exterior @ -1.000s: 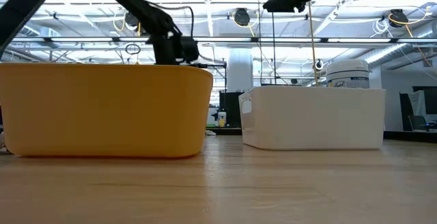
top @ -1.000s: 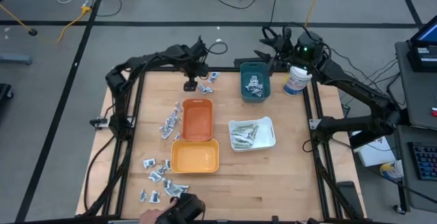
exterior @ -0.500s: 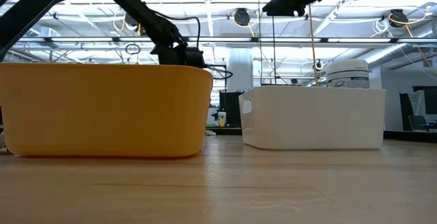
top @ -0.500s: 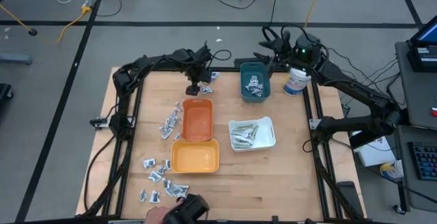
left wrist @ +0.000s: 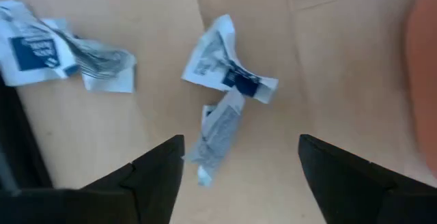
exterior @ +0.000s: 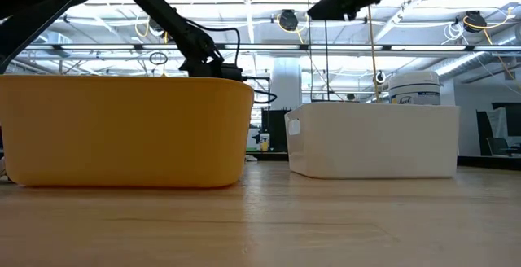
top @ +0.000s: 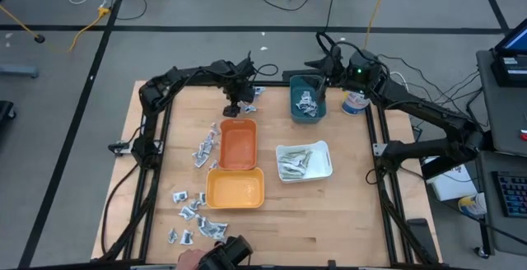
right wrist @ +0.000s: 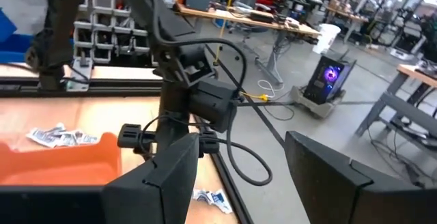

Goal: Pick & Place First Aid Supplies
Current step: Put the blue sachet into the blue bin

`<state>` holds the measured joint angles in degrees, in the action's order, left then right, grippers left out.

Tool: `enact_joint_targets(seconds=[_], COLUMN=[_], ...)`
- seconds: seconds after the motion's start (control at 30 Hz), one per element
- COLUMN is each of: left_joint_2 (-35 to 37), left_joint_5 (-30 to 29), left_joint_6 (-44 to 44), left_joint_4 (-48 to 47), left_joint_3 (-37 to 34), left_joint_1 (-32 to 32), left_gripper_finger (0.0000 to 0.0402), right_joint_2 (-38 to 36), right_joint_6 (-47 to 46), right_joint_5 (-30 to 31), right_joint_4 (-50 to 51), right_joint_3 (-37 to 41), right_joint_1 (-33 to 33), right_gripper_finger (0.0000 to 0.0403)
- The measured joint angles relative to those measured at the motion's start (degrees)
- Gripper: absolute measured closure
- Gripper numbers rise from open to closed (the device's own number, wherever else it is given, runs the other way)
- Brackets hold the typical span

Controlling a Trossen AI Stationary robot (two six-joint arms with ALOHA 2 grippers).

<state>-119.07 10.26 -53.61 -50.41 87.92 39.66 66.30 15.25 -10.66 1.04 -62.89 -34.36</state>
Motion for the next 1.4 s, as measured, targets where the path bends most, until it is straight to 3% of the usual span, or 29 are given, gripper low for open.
enact_joint_targets(seconds=[0.53, 0.77, 1.03, 1.2, 1.4], left_joint_2=[0.04, 0.77, 7.44, 11.48, 18.42], left_joint_5=[-2.58, -2.94, 12.16, 23.95, 29.88], left_joint_6=[0.38, 7.55, 18.02, 24.72, 37.28], left_joint_4=[0.17, -1.08, 0.51, 8.83, 28.10], left_joint_3=[-0.02, -0.11, -0.11, -0.95, -8.84], left_joint_1=[-0.11, 0.30, 3.82, 5.31, 4.27], left_gripper_finger=[0.0392, 0.0399, 0.0400, 0.0401, 0.0401], right_joint_2=[0.00, 0.00, 0.11, 0.13, 0.13], right_joint_6=[0.87, 0.87, -0.77, -1.03, -3.45], right_joint_5=[0.07, 0.07, 0.07, 0.07, 0.07], right_joint_4=[-4.63, -6.62, -6.40, -6.40, -6.42], right_joint_3=[0.02, 0.02, 0.02, 0.02, 0.02], right_joint_1=[1.24, 1.22, 1.22, 1.22, 1.22], right_gripper_finger=[0.0190, 0.0190, 0.0190, 0.0190, 0.0190])
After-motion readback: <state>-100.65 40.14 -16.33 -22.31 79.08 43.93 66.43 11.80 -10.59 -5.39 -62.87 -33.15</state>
